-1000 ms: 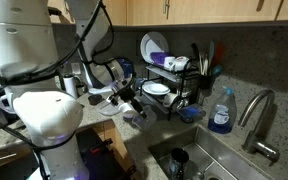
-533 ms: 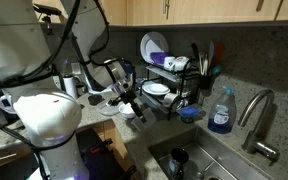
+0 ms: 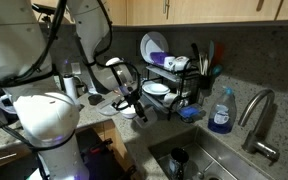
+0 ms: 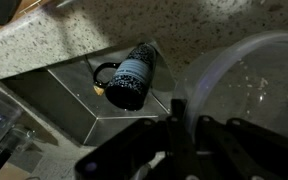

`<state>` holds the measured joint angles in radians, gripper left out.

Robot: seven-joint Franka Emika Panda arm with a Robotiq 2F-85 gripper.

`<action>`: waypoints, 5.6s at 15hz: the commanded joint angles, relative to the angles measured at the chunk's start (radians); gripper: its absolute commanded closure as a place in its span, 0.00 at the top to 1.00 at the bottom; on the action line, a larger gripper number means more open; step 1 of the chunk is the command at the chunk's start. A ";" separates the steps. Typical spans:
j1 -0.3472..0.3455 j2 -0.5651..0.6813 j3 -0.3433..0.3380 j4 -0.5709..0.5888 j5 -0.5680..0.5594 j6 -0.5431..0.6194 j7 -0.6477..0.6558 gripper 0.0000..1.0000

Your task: Pour the contents in the clear bowl into the white bowl

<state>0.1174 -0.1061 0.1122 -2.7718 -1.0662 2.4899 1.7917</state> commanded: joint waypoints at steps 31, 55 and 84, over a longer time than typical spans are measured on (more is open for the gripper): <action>-0.134 0.150 -0.179 0.002 -0.374 0.546 0.312 0.01; -0.333 0.368 -0.191 0.029 -0.245 0.932 0.219 0.01; -0.331 0.198 -0.147 0.012 -0.545 0.922 0.342 1.00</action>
<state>-0.2156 0.1678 -0.0365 -2.7368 -1.5441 3.4115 2.0746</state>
